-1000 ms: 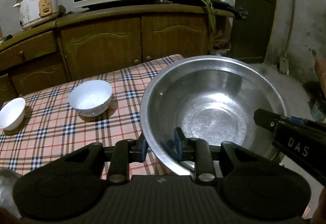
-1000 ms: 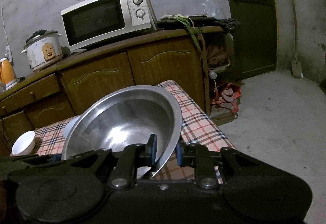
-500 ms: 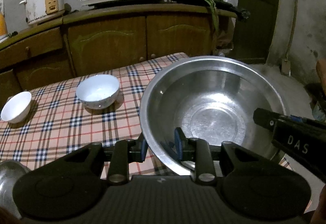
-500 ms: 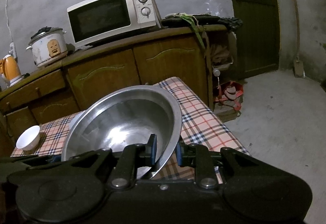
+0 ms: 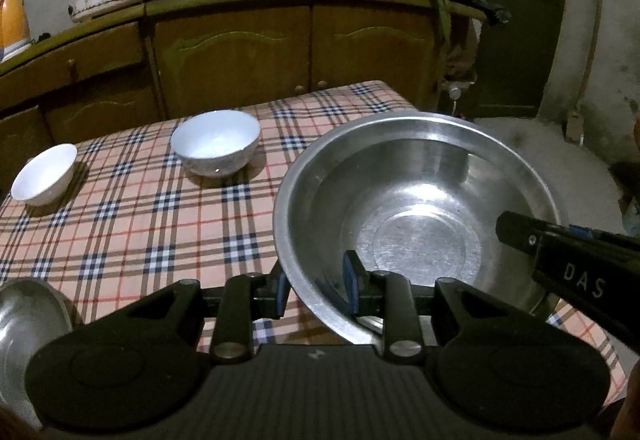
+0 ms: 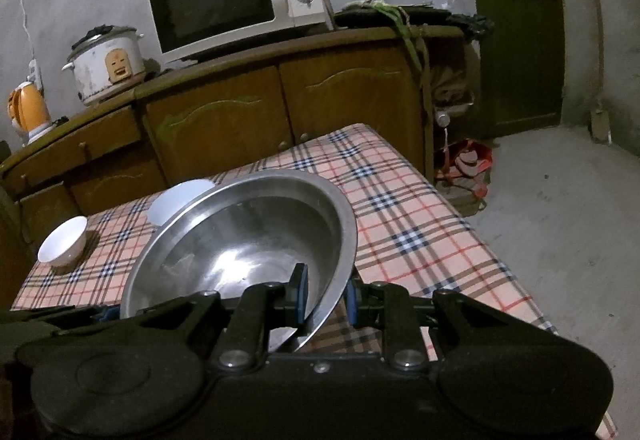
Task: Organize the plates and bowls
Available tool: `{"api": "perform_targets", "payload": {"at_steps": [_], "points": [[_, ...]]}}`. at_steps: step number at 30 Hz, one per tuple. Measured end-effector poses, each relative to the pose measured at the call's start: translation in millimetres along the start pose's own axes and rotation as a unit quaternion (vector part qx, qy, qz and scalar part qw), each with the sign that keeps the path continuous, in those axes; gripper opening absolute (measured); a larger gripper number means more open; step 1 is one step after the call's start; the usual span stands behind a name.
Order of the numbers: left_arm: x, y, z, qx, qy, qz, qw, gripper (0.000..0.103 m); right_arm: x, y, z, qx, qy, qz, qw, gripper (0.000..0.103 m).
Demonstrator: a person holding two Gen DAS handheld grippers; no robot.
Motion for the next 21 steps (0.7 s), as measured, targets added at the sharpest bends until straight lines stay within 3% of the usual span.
{"api": "perform_targets", "payload": {"at_steps": [21], "points": [[-19.0,-22.8,26.2,-0.047,0.013,-0.020,0.9986,0.028,-12.8,-29.8,32.0,-0.052,0.006,-0.013,0.999,0.025]]}}
Point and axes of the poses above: each gripper's, at about its wrist camera, not at the fingertips, and y roughly against the way its jaws point, x to its right, z to its underside, the point moved 5 cm from there along -y, roughly the way its jaws point, and after that the axes turned 11 degrees about -z, right-handed, at the moved point
